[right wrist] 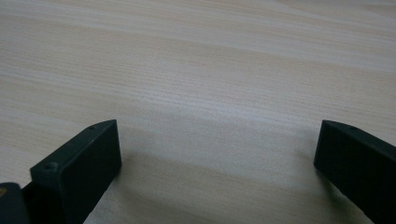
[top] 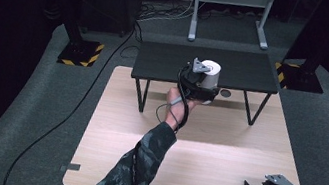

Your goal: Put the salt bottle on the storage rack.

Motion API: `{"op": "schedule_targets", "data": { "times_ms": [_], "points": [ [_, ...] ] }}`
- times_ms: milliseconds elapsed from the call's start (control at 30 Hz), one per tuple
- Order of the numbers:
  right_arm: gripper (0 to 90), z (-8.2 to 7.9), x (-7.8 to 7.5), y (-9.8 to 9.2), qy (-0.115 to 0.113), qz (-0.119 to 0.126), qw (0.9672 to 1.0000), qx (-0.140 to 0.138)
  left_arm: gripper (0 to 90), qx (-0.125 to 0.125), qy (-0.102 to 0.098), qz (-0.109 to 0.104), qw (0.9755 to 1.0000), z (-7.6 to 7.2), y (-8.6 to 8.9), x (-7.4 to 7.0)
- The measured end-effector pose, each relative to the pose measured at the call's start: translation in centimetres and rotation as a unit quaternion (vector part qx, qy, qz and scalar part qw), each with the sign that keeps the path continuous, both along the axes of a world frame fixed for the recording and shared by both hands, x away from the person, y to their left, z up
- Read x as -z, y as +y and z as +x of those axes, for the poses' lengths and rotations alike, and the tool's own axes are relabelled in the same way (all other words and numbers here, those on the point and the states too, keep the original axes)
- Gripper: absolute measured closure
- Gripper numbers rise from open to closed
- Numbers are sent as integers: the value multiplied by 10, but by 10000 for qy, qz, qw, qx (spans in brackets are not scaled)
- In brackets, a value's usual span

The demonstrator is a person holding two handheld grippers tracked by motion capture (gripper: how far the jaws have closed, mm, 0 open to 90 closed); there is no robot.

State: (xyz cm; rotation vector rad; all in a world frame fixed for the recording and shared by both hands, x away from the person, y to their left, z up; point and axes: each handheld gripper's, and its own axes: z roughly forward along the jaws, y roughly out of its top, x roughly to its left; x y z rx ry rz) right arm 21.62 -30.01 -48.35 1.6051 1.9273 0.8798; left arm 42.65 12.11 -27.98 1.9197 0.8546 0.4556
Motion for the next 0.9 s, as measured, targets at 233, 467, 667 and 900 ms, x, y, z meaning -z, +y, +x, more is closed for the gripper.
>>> {"op": "schedule_targets", "data": {
  "times_ms": [233,467,667,900],
  "points": [
    [0,0,0,0,0,-1,10000,1,295,-5,56,-89,9999,8,0,-4],
    [0,0,0,0,0,0,10000,-1,295,3,37,-146,9999,14,-4,-11],
    [0,0,0,0,4,-2,10000,5,295,9,-36,-61,10000,21,-14,-18],
    [0,0,0,0,-2,0,10000,1,295,29,-79,8,10000,32,-31,-24]
  ]
}}
